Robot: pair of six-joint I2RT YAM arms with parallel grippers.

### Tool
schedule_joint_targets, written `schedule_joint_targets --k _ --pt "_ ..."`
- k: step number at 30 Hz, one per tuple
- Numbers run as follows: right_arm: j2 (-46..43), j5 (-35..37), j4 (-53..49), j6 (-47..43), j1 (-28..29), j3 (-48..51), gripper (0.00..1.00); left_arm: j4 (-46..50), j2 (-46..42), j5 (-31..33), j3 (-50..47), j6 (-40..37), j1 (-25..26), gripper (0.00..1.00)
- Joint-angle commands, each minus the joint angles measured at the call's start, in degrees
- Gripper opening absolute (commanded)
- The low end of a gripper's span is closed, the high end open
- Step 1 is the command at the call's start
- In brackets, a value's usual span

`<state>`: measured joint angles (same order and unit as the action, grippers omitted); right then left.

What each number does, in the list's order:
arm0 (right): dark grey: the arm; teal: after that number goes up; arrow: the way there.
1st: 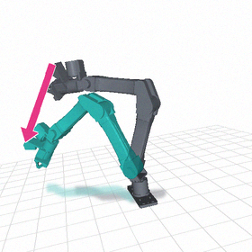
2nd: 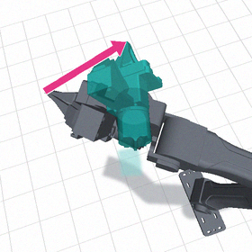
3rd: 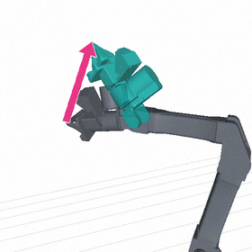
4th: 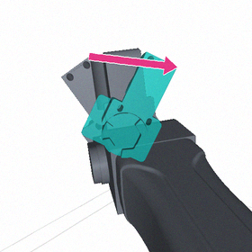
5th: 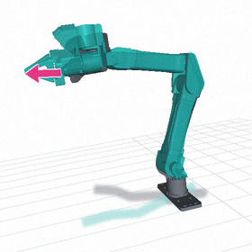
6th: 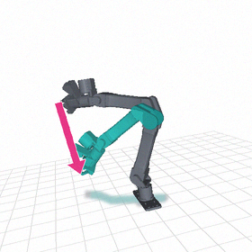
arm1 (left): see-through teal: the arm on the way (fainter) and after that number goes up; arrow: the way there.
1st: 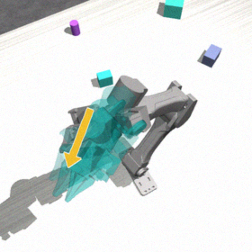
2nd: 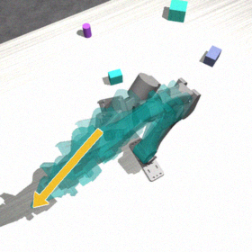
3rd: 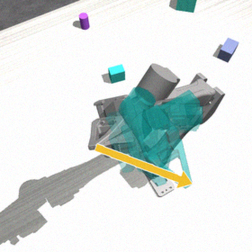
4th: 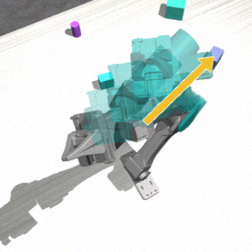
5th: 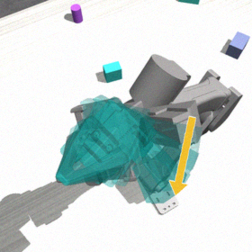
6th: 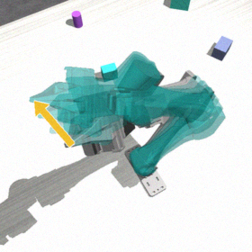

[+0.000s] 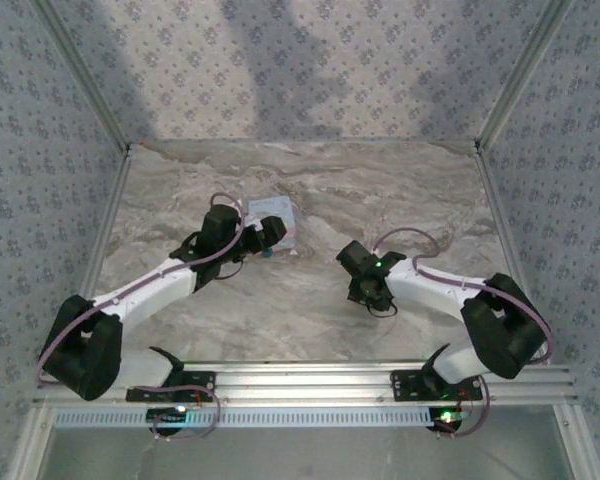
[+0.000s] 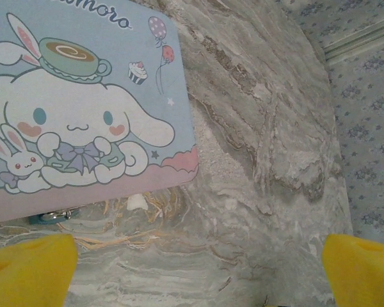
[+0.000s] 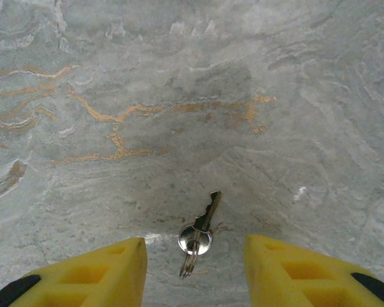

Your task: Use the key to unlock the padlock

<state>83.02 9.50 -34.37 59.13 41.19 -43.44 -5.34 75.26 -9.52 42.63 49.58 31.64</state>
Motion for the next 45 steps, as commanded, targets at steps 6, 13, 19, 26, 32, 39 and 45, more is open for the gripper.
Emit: schedule_joint_targets --k 6,13,19,26,32,39,45 --pt "1.51 -1.04 -0.28 1.58 0.28 0.85 0.34 -0.52 0.73 0.73 2.29 -0.10 0.21 0.98" --pt "1.92 -1.74 1.56 2.12 0.33 2.03 0.25 -0.36 0.94 0.51 2.63 -0.11 0.25 0.98" --pt "1.88 -2.13 2.13 2.42 0.37 2.77 0.13 -0.10 0.93 0.62 2.71 -0.27 0.21 0.98" --pt "-0.23 -1.96 1.06 1.10 0.11 3.21 0.00 1.41 0.23 0.94 3.02 -0.45 0.05 0.98" --pt "-5.28 0.76 4.23 -4.52 -0.74 4.68 0.00 0.45 -0.89 -2.45 2.68 1.10 -1.38 0.98" --pt "-20.17 5.98 19.14 -23.61 0.07 7.76 0.00 -3.17 -2.90 -10.91 3.07 2.11 -2.81 0.97" --pt "-33.42 3.40 42.51 -43.31 0.80 14.33 0.00 -7.33 -2.89 -19.85 7.00 -0.10 -0.86 0.88"
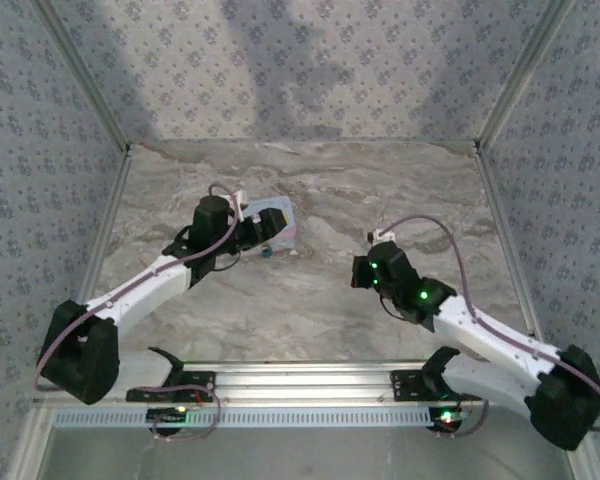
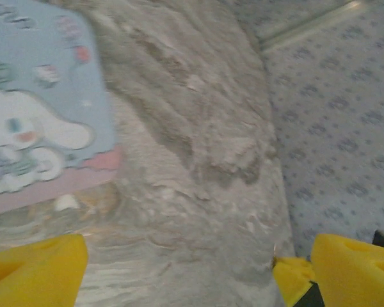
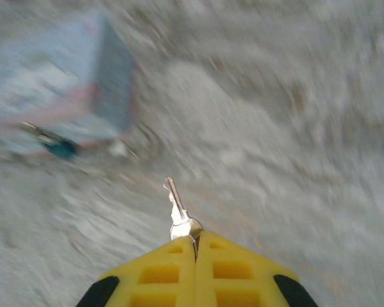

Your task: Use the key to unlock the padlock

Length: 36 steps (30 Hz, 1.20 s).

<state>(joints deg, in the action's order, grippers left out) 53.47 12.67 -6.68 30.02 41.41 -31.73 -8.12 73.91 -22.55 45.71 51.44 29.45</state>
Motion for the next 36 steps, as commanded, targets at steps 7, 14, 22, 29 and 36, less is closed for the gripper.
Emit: schedule_joint_targets --k 7,14,22,29,36 --pt "-5.39 -10.37 25.41 -38.16 2.66 4.66 0.00 -5.58 0.93 -10.36 9.05 -6.54 6.56 0.77" --pt "-2.52 -11.13 29.54 -39.42 3.99 3.36 0.00 -5.69 4.70 -11.03 11.67 -7.83 9.40 0.70" --pt "-1.85 -9.99 31.85 -34.62 4.02 2.99 0.00 -5.54 8.46 -11.81 13.81 -8.39 11.29 0.58" --pt "-1.67 -8.70 32.19 -32.60 3.86 2.86 0.00 -5.73 10.10 -12.27 14.76 -8.45 11.74 0.32" --pt "-1.67 -7.70 32.12 -30.58 3.21 2.89 0.00 -5.22 10.43 -12.08 15.26 -8.82 11.68 0.13"
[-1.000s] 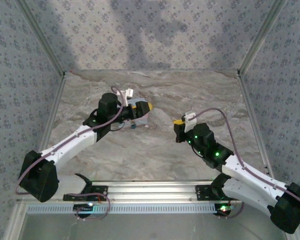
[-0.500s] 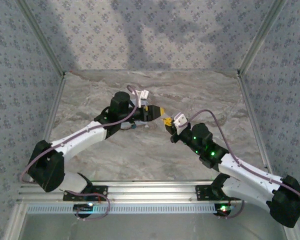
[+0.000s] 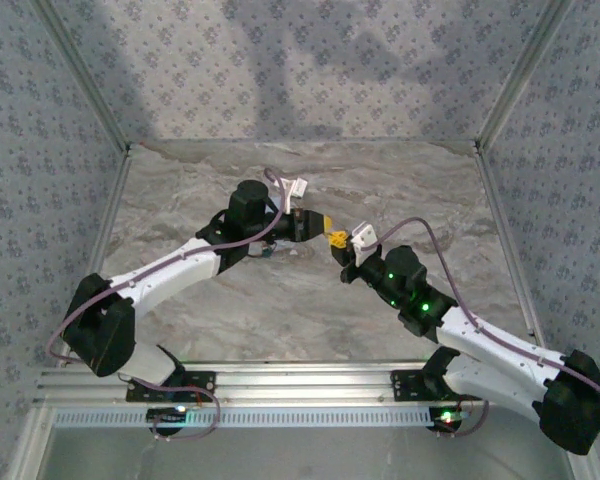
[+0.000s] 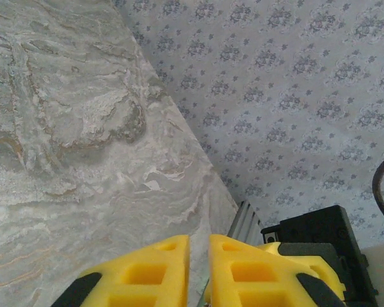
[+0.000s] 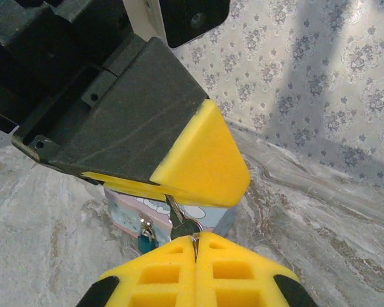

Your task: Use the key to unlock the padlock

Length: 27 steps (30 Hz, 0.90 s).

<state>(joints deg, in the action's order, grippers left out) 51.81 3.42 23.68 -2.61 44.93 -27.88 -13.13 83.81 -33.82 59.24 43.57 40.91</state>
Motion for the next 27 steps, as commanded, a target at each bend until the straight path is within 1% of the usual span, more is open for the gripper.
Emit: schedule_joint_targets --k 1,4,20,21,24,27 --pt "0.02 1.44 1.80 2.36 -0.40 -0.99 0.00 -0.11 0.57 -0.79 1.72 -1.06 0.31 0.10" --pt "0.17 1.01 1.49 2.83 -0.63 -1.14 0.00 -0.06 0.74 -0.68 1.90 -1.17 0.26 0.00" --pt "1.82 -4.29 -1.75 7.92 -2.95 -2.28 0.00 1.85 -0.22 1.54 2.30 -3.14 0.28 0.00" --pt "1.95 -4.56 -2.03 8.17 -3.00 -2.30 0.05 2.02 -0.24 1.72 2.28 -3.37 0.24 0.00" --pt "1.26 -5.27 -2.94 8.83 -3.69 -1.92 0.27 2.99 -0.75 1.83 2.44 -4.38 0.01 0.00" --pt "-0.89 -6.31 -3.90 9.99 -5.45 -0.58 0.40 5.23 -1.49 1.61 2.62 -6.07 -0.83 0.00"
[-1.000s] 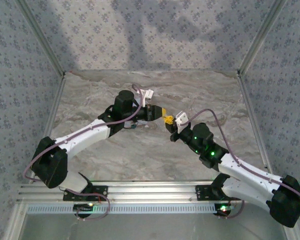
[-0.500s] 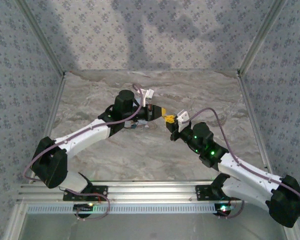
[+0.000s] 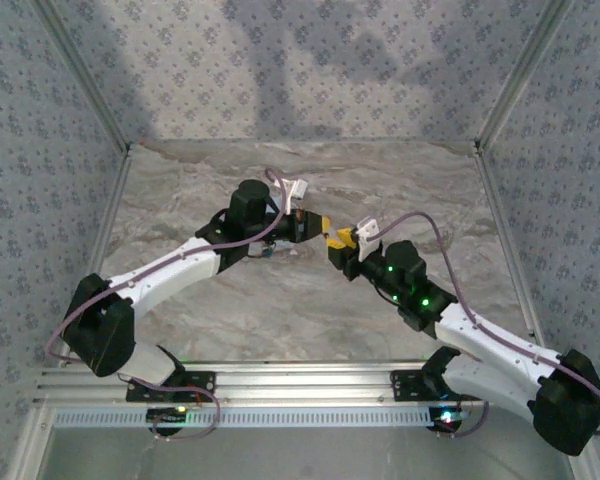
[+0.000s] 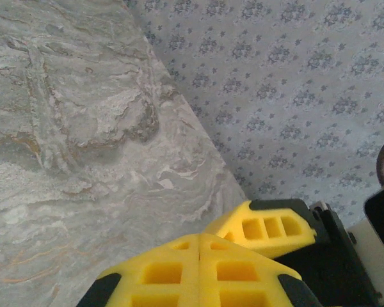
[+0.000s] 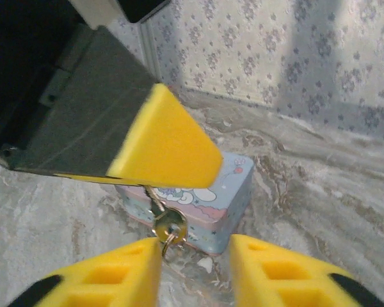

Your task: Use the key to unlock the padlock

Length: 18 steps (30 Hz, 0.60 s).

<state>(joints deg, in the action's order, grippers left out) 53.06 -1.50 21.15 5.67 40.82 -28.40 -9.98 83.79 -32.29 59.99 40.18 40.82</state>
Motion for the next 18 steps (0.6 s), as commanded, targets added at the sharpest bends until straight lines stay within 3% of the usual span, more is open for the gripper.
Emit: schedule_joint_targets --k 1,4,10,14,18 --pt "-3.28 -1.97 -1.38 2.77 -2.42 0.69 0.43 2.57 -1.85 -0.16 1.60 -2.91 -1.21 0.00" --pt "-6.70 -7.14 -2.49 7.76 -7.81 2.07 0.50 3.76 -3.03 -1.85 0.76 -4.03 -3.19 0.00" --pt "-4.81 -35.48 3.35 20.53 -22.97 1.27 0.65 10.09 -4.51 -8.26 1.77 -9.62 -6.25 0.00" --pt "1.45 -46.56 3.76 22.46 -23.29 -2.81 0.70 14.06 -4.77 -11.04 3.30 -13.00 -6.35 0.00" --pt "7.45 -49.82 5.19 21.83 -19.98 -5.87 0.72 13.93 -4.54 -12.43 3.42 -13.07 -6.36 0.00"
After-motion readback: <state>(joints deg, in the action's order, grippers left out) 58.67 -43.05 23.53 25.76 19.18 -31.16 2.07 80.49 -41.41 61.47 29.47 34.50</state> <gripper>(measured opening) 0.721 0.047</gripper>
